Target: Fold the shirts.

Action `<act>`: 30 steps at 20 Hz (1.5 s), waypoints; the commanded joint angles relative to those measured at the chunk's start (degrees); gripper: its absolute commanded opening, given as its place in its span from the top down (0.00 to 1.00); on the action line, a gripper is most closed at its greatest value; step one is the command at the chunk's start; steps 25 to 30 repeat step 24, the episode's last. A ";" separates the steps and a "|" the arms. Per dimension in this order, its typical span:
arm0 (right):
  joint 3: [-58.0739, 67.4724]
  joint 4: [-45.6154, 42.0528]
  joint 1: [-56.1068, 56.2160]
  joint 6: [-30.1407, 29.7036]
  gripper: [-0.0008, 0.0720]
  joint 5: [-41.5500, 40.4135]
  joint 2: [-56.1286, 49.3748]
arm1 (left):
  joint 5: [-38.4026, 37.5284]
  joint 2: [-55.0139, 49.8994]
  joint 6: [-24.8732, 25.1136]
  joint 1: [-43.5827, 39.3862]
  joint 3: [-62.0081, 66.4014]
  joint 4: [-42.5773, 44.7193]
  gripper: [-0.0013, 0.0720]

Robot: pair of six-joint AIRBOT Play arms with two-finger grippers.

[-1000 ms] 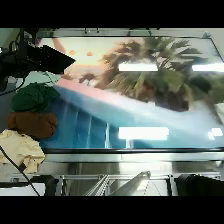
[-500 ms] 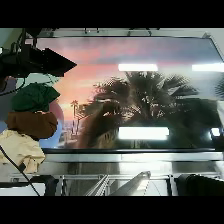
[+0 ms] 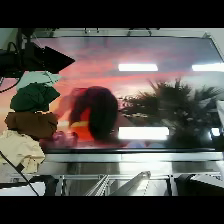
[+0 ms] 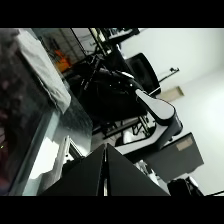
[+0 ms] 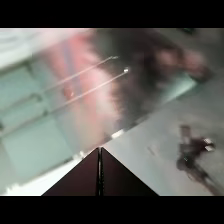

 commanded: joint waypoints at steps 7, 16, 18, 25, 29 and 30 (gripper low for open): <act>-3.08 15.37 65.88 -17.55 0.97 -15.65 6.67 | 1.84 22.69 -1.60 8.39 -25.59 16.26 0.97; -4.26 15.61 77.53 -18.29 0.97 -17.49 5.79 | 5.03 30.67 -0.96 8.39 -44.89 16.98 0.97; -4.28 15.56 77.53 -18.82 0.97 -17.73 5.79 | 5.09 29.22 -0.96 8.39 -44.89 16.94 0.97; -4.26 15.58 77.53 -19.17 0.97 -17.68 5.77 | 3.19 23.71 -0.92 8.37 -44.89 16.50 0.97; -4.26 15.58 77.53 -19.17 0.97 -17.68 5.77 | 3.19 23.71 -0.92 8.37 -44.89 16.50 0.97; -4.26 15.58 77.53 -19.17 0.97 -17.68 5.77 | 3.19 23.71 -0.92 8.37 -44.89 16.50 0.97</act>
